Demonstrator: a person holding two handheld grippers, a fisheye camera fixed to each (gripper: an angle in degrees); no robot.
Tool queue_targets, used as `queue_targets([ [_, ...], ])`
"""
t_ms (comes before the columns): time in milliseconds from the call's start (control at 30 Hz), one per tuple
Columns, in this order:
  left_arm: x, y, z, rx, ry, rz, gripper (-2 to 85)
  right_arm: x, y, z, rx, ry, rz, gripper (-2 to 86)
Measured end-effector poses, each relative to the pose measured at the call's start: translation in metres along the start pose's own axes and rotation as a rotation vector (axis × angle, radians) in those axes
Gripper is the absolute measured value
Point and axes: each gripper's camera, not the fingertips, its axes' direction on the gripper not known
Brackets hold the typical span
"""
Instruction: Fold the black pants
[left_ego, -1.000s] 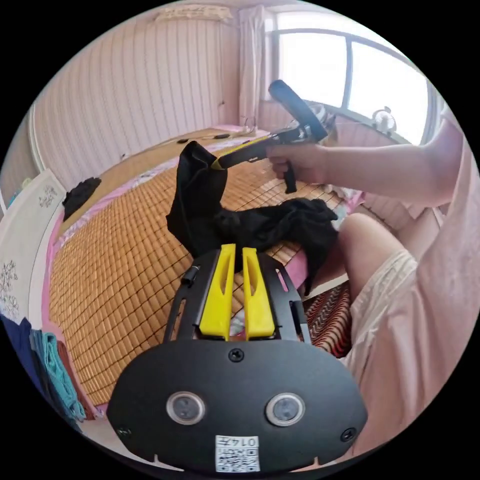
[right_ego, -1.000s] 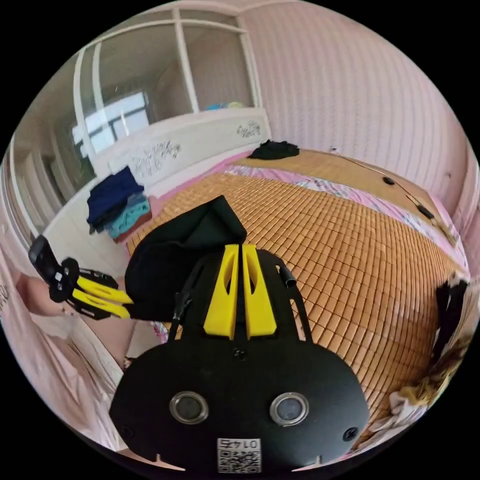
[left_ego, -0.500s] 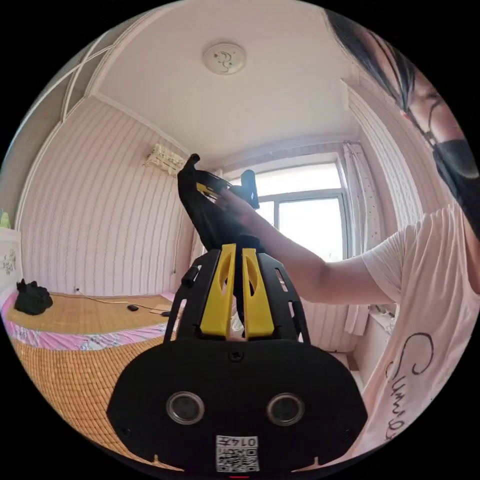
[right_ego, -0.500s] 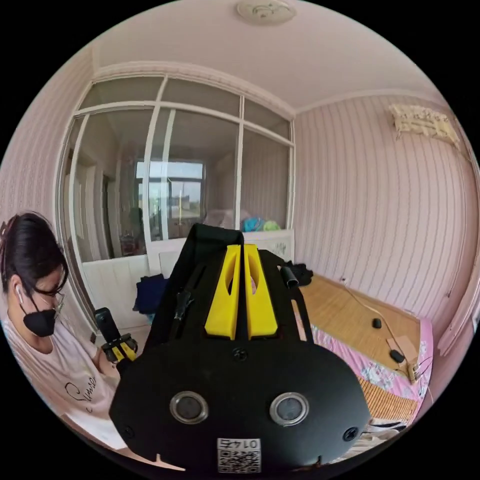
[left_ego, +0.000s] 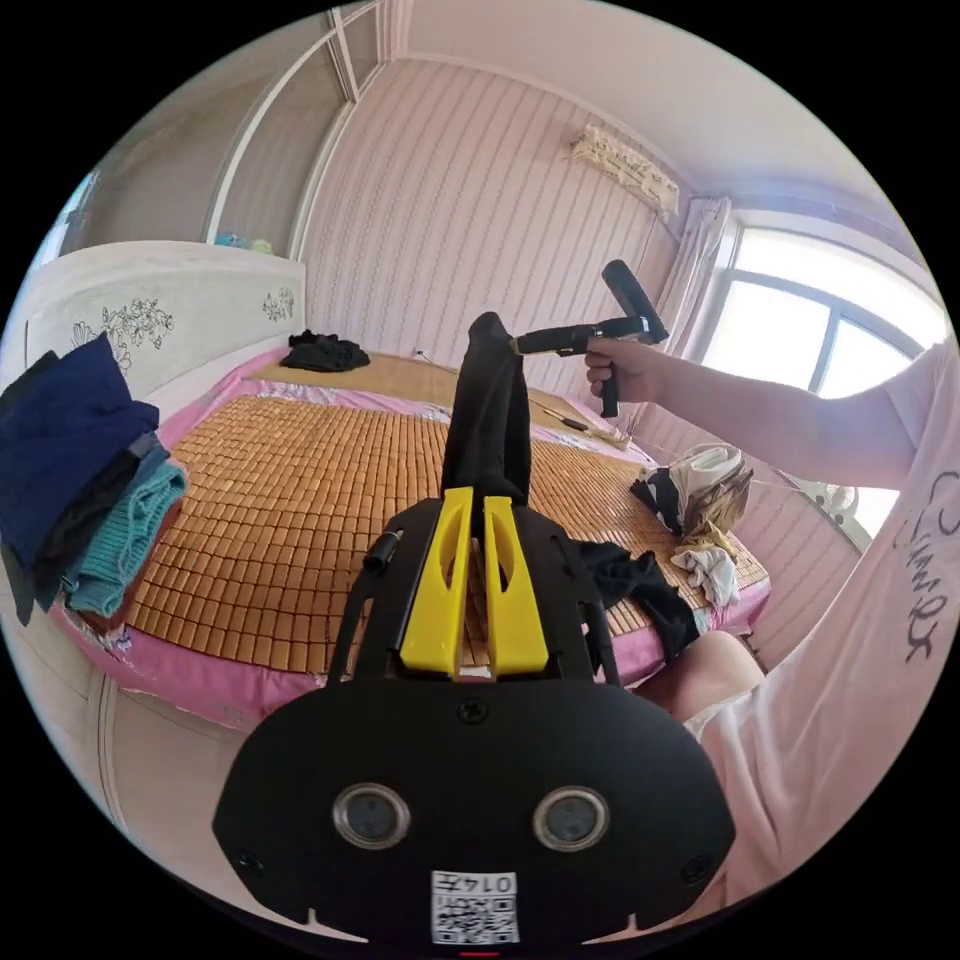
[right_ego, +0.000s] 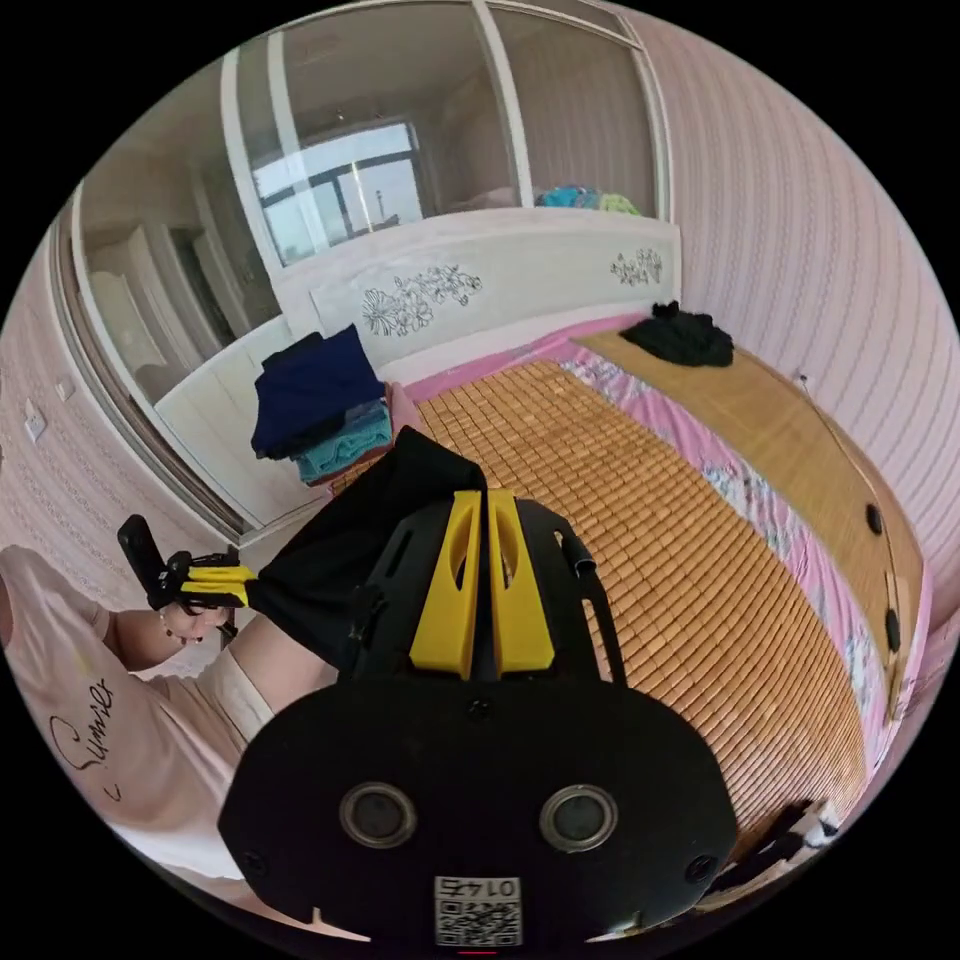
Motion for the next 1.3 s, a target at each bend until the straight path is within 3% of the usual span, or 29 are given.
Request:
queue_targets([
  [167, -0.060, -0.015, -0.031, 0.064, -0.289, -0.128, 0.8, -0.068, -0.091, 0.058, -0.009, 0.007, -0.153, 3.5],
  [200, -0.078, -0.008, -0.029, 0.053, -0.381, -0.186, 1.5, -0.081, -0.091, 0.082, 0.003, 0.031, -0.152, 7.5],
  [267, -0.107, 0.007, -0.017, -0.020, -0.486, -0.250, 2.7, -0.093, -0.077, 0.115, -0.023, 0.035, -0.129, 9.9],
  [333, -0.147, 0.030, 0.007, -0.241, -0.576, -0.335, 3.9, -0.095, -0.039, 0.133, -0.060, 0.086, -0.102, 10.1],
  [433, -0.170, 0.052, 0.013, -0.377, -0.616, -0.368, 4.1, -0.075, 0.029, 0.113, -0.121, 0.226, -0.090, 10.8],
  [567, -0.163, 0.053, -0.001, -0.306, -0.532, -0.369, 3.9, -0.021, 0.138, 0.037, -0.124, 0.337, 0.099, 13.0],
  [733, -0.123, 0.028, 0.039, -0.364, -0.285, -0.170, 3.6, 0.034, 0.299, -0.096, -0.131, 0.393, 0.501, 13.0],
  [900, -0.060, 0.019, 0.127, -0.518, -0.002, 0.026, 4.2, -0.003, 0.382, -0.092, -0.290, 0.394, 0.616, 14.2],
  [1067, 0.007, 0.016, 0.202, -0.636, 0.133, 0.224, 6.0, -0.025, 0.383, -0.058, -0.312, 0.318, 0.608, 15.7],
  [1200, 0.023, 0.009, 0.242, -0.688, 0.093, 0.292, 6.5, -0.010, 0.359, -0.035, -0.463, 0.289, 0.593, 1.0],
  [1300, 0.018, 0.002, 0.253, -0.694, 0.074, 0.259, 7.5, -0.007, 0.327, -0.079, -0.349, 0.371, 0.509, -0.3],
])
